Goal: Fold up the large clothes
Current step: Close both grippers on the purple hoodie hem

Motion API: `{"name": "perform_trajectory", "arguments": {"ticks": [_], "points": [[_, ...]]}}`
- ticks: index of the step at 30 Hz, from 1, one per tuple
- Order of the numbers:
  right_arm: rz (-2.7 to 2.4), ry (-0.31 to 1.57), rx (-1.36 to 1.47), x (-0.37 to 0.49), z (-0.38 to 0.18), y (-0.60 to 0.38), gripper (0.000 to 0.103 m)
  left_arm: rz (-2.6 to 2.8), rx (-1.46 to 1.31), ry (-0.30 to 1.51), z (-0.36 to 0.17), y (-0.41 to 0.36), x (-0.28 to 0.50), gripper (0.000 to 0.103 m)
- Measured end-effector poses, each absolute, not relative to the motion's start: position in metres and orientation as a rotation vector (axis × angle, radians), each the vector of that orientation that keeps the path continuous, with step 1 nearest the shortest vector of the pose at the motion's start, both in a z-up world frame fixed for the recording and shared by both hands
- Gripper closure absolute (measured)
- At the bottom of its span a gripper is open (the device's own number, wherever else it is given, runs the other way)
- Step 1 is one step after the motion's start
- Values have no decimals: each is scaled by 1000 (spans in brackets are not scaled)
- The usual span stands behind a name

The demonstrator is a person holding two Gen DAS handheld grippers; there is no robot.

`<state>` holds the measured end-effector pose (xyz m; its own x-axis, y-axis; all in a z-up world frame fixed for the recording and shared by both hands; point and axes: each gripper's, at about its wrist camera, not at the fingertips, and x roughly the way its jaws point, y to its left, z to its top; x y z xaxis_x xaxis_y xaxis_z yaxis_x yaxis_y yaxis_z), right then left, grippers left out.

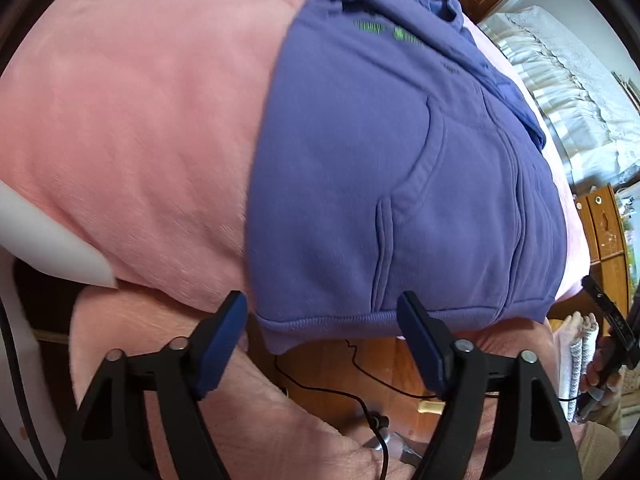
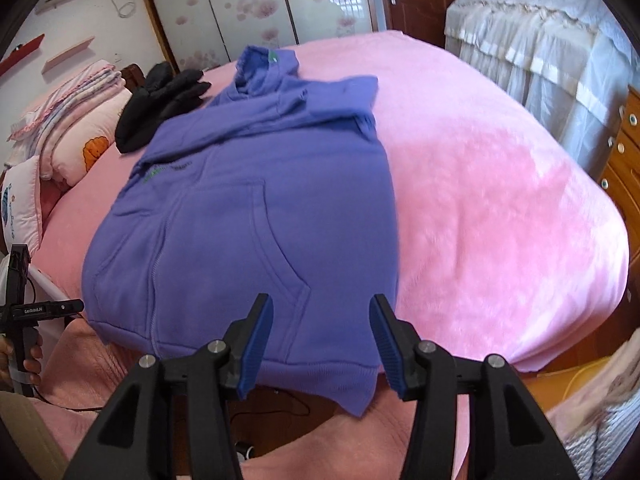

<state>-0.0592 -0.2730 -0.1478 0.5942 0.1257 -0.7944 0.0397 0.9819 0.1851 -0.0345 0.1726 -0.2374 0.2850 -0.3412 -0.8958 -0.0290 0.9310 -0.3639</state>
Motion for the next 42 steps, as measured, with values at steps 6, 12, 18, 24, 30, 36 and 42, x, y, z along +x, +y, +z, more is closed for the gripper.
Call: {"name": "perform_trajectory", "arguments": {"ticks": [6,12,18,24,30,36,42], "points": [[22,1003,275,-59,-174,-291,53,-238,-318,1270,-251,164,-31,31],[33,1088,387,-61,-201,-306,53,-247,-353,1263,-254,169,-35,31],[59,1136,430,-62,-222,-306,53,-236,-376,1312,-265,173,-45,31],[92,1164,408,-54,-232,-295,51,-240,-435,1330,-275,183,-45,39],[114,1168,412,-54,-234,-298,51,-218,-472,1364,-293,187,-35,39],[127,1177,413,-54,-235,-299,51,-247,-512,1375,-304,185,-28,39],[180,1159,430,-58,-228,-296,65,-331,-526,1363,-299,177,-34,71]]}}
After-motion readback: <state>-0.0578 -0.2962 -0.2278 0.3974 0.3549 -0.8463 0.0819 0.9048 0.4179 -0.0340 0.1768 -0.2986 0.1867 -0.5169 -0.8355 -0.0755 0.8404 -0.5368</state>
